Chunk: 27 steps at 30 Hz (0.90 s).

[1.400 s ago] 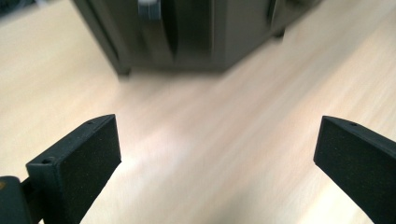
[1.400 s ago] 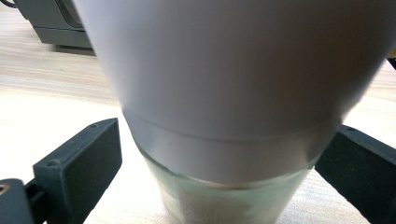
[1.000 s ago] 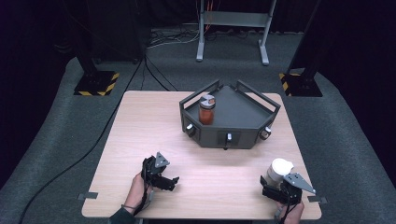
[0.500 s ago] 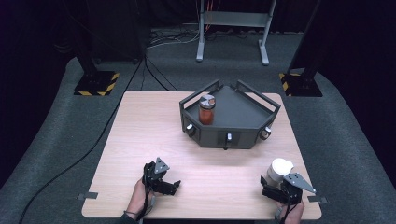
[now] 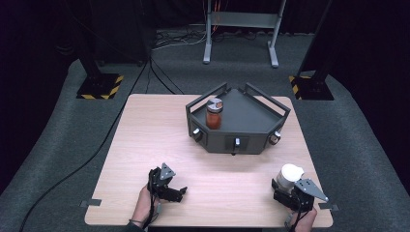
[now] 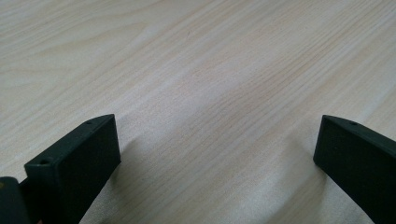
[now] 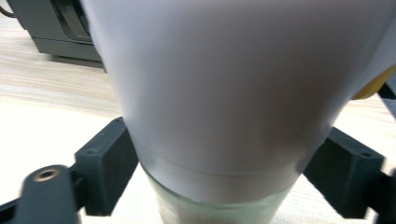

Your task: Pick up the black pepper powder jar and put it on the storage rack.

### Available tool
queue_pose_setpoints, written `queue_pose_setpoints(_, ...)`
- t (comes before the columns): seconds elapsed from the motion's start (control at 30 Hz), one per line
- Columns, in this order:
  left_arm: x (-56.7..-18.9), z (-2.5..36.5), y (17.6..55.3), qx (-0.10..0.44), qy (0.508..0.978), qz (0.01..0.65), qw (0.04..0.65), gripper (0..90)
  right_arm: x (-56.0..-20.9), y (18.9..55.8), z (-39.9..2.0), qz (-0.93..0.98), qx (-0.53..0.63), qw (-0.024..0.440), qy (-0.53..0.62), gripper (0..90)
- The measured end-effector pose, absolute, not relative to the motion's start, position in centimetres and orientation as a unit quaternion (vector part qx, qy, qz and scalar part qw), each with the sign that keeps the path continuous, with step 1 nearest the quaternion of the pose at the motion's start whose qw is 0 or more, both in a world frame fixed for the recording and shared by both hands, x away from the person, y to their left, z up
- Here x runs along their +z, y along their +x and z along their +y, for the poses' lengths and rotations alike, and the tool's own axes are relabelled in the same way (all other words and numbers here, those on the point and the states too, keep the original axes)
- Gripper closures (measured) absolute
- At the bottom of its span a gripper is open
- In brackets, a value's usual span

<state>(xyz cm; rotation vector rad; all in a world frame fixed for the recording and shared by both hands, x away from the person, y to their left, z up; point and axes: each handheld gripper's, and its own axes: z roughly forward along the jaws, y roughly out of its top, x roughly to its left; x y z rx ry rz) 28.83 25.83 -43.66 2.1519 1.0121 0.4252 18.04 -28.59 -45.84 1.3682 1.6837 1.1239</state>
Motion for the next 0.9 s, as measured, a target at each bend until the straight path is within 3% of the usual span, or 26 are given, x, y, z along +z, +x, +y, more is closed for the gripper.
queue_pose_setpoints(0.2, -43.7, 25.8, 28.8, 0.166, 0.831, 0.395, 0.354, 0.2, -46.0, 18.2, -28.6, 0.652, 0.429, 0.337, 0.526, 28.4)
queue_pose_setpoints(0.9, -43.7, 25.7, 28.7, 0.167, 0.831, 0.396, 0.354, 0.3, -44.5, 18.2, -28.7, 0.659, 0.438, 0.336, 0.510, 29.4)
